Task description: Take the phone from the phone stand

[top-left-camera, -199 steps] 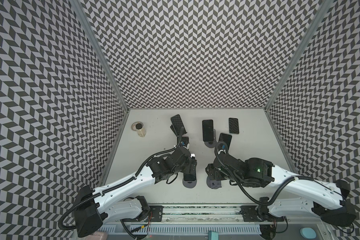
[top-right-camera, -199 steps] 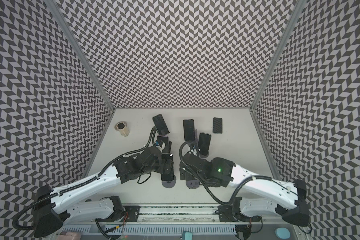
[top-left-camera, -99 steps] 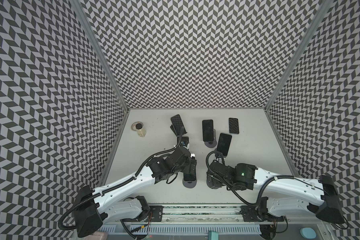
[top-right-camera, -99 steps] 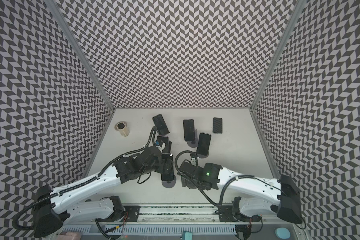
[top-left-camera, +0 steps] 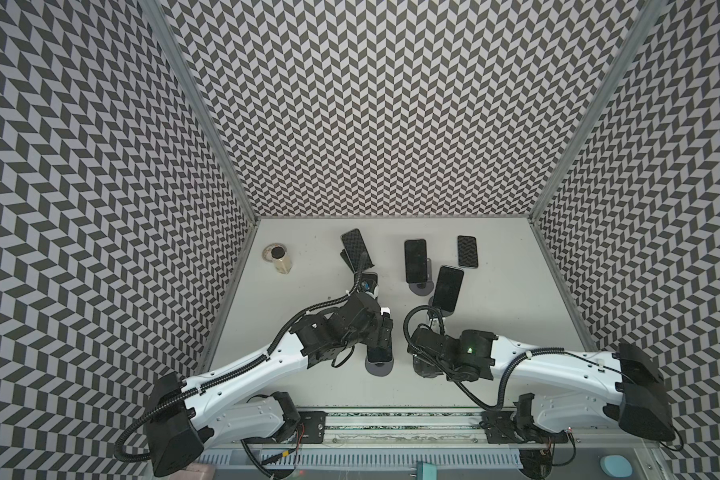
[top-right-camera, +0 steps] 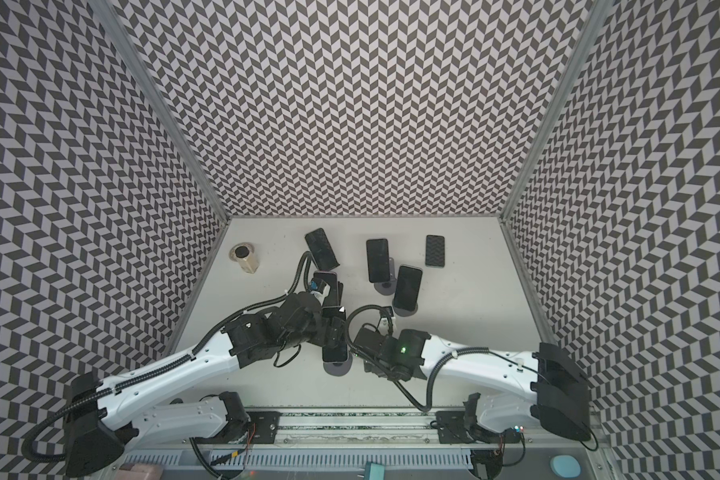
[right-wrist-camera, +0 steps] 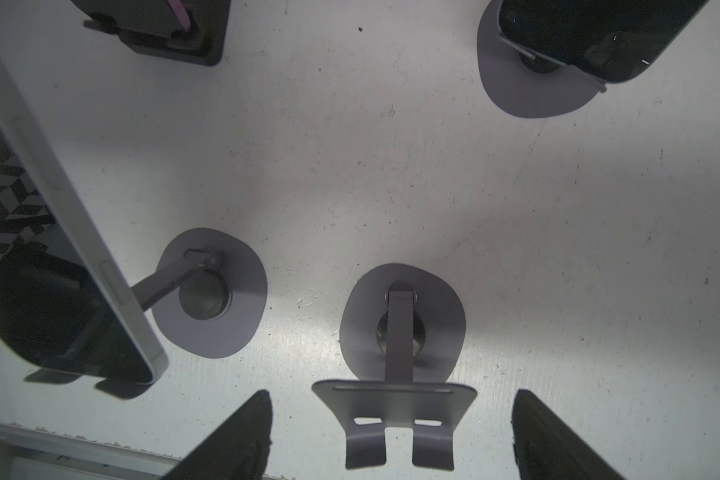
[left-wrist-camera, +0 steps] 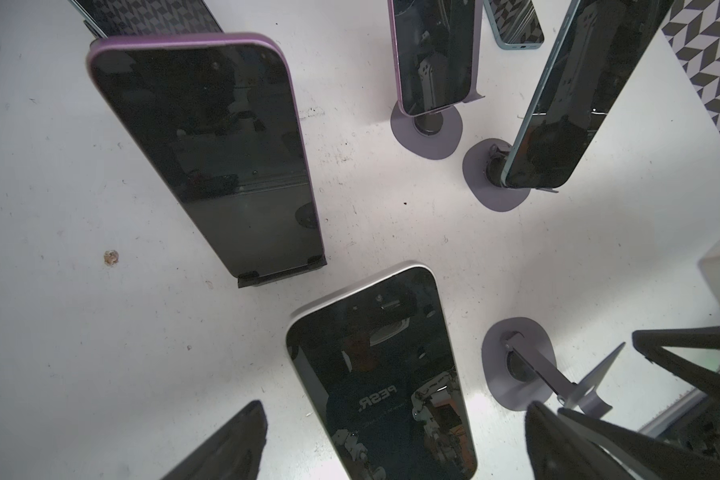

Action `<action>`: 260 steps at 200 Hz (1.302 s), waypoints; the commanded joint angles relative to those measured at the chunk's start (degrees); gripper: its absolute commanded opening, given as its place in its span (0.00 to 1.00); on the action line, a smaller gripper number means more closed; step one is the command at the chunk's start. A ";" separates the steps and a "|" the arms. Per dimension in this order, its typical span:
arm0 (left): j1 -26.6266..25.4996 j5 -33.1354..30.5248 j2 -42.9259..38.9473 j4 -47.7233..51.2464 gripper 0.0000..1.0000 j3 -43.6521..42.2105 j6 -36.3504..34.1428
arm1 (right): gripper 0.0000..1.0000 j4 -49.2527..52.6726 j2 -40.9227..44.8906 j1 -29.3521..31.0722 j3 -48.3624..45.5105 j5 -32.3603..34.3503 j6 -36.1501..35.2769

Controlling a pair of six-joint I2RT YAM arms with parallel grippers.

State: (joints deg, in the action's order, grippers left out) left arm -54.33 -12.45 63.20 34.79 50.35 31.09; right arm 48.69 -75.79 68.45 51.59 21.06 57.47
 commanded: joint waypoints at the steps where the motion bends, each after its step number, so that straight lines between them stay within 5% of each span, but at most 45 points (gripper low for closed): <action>1: 0.38 -1.70 -1.79 0.20 0.97 0.47 0.37 | 0.85 -2.39 -1.12 -0.25 -0.58 1.44 0.08; 114: 0.37 -0.91 -2.77 1.41 0.96 0.46 -0.15 | 0.71 -2.41 -7.91 -2.26 2.55 -0.89 -4.47; 260: 2.03 -0.06 -2.58 -0.48 0.96 0.47 -1.46 | 0.60 -1.32 -4.41 -3.25 3.06 -0.83 -6.12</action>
State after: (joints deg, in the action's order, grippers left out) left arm -52.71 -12.56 60.58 35.20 50.35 30.06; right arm 47.37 -82.87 65.71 52.99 19.68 51.62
